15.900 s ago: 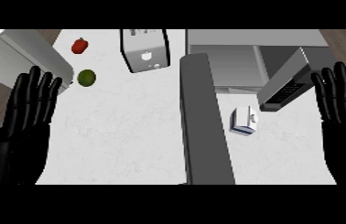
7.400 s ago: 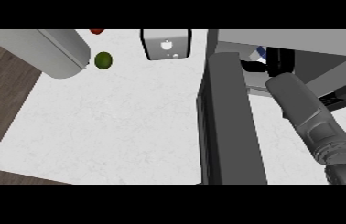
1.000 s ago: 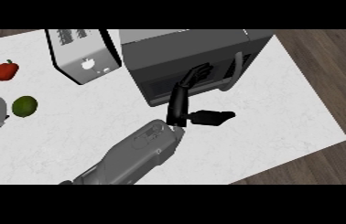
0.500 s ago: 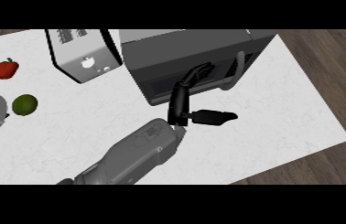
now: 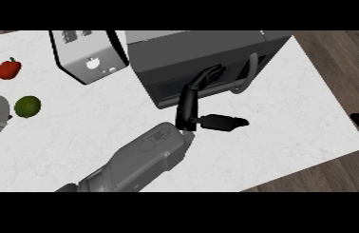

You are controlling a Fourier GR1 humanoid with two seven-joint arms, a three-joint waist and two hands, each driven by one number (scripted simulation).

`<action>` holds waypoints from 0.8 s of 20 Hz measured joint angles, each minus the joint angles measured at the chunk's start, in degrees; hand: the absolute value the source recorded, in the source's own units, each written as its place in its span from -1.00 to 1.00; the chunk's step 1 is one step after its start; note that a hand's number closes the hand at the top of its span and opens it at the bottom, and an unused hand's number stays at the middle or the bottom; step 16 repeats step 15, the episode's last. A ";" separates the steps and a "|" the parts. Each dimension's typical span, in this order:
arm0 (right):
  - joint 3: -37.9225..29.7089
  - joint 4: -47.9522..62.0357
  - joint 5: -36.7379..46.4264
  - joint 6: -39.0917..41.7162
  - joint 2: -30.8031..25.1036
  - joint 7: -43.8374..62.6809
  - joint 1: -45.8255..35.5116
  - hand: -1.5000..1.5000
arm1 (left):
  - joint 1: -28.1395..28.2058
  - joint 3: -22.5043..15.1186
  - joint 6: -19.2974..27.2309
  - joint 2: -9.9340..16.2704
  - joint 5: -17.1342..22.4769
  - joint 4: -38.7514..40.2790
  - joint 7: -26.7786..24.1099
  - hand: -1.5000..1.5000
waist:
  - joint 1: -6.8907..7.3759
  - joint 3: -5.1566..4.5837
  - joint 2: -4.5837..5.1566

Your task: Pick up the milk, place it into the microwave and close the microwave

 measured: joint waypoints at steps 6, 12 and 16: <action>0.78 3.73 -5.88 3.71 1.86 1.73 -0.72 -1.00 | -0.29 -0.30 -0.42 0.01 1.57 0.39 -1.46 -1.00 | -0.04 -0.02 0.14; 0.22 7.20 -9.69 6.42 1.18 3.38 -2.20 -1.00 | -0.44 -0.61 -0.64 0.02 2.87 0.93 -3.04 -1.00 | -0.22 0.00 0.14; -0.12 8.60 -11.29 7.34 0.68 4.21 -3.15 -1.00 | -0.56 -0.79 -0.85 0.01 3.49 1.18 -3.81 -1.00 | -0.21 0.00 0.18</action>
